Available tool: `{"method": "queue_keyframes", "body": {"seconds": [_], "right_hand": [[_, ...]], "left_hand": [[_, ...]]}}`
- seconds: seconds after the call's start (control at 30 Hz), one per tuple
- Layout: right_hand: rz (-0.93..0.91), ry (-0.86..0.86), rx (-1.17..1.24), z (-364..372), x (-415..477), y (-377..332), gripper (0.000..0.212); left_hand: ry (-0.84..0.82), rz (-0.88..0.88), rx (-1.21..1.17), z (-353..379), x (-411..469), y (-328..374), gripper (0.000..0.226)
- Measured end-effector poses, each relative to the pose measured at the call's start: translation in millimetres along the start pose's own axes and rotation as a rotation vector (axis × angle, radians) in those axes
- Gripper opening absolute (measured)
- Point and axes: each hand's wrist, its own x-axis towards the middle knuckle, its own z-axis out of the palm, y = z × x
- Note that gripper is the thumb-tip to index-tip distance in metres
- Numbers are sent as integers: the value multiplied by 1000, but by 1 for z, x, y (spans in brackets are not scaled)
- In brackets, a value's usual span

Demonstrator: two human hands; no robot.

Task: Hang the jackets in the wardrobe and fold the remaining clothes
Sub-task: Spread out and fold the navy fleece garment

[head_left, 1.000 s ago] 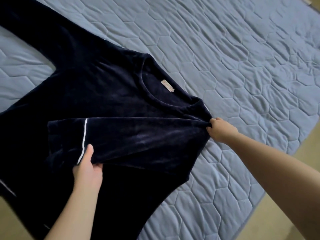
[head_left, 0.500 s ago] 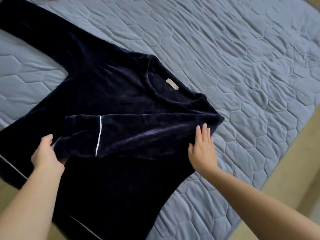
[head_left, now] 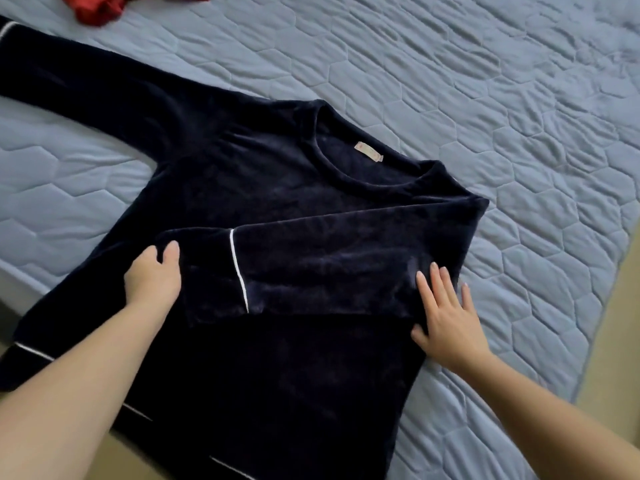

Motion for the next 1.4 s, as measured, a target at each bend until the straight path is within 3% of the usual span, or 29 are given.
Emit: {"method": "queue_keyframes", "body": {"seconds": [0.13,0.23,0.37,0.43,0.5,0.6,0.67,0.73,0.8,0.9,0.97,1.07,1.13,1.2,1.23,1.3,1.4], "right_hand": [[239,185,83,-3,8,-2,74],[459,112,189,3,1,7,62],[529,95,351,4,-25,4,78],[414,249,355,4,-44,-1,76],[120,399,337,7,-66,-8,60],[-232,303,222,18,-72,-27,55],[-232,264,149,21,-48,-37,53],[-58,307,107,19,-23,-39,42],[112,299,155,18,-11,-30,39],[161,249,120,24,-16,-21,45],[139,194,68,22,-18,-26,45],[-73,105,102,15,-39,-29,45],[-212,138,208,-2,-51,-16,39],[-219,270,304,-25,-42,-2,32],[-178,344,326,-35,-29,5,33],[-77,428,299,-51,10,14,44],[-10,376,290,-57,70,11,56]], "left_hand": [[10,77,61,14,-5,-10,56],[44,122,65,16,-4,-20,50],[21,119,-22,11,-16,-20,59],[88,152,-94,5,-31,-28,49],[126,197,-135,0,-44,-40,37],[-84,128,-137,5,-51,-49,46],[-147,109,-85,10,-50,-47,44],[-106,175,-11,11,-43,-47,25],[-40,194,48,9,-36,-48,26],[-21,147,65,12,-31,-52,29],[-37,109,34,16,-35,-49,39],[2,34,-87,17,-43,-42,52],[71,-18,-152,18,-46,-35,55],[145,-75,-172,21,-44,-26,61],[193,-50,-122,23,-44,-21,64],[300,188,110,31,-45,-11,71],[313,579,410,60,-48,0,77]]}}
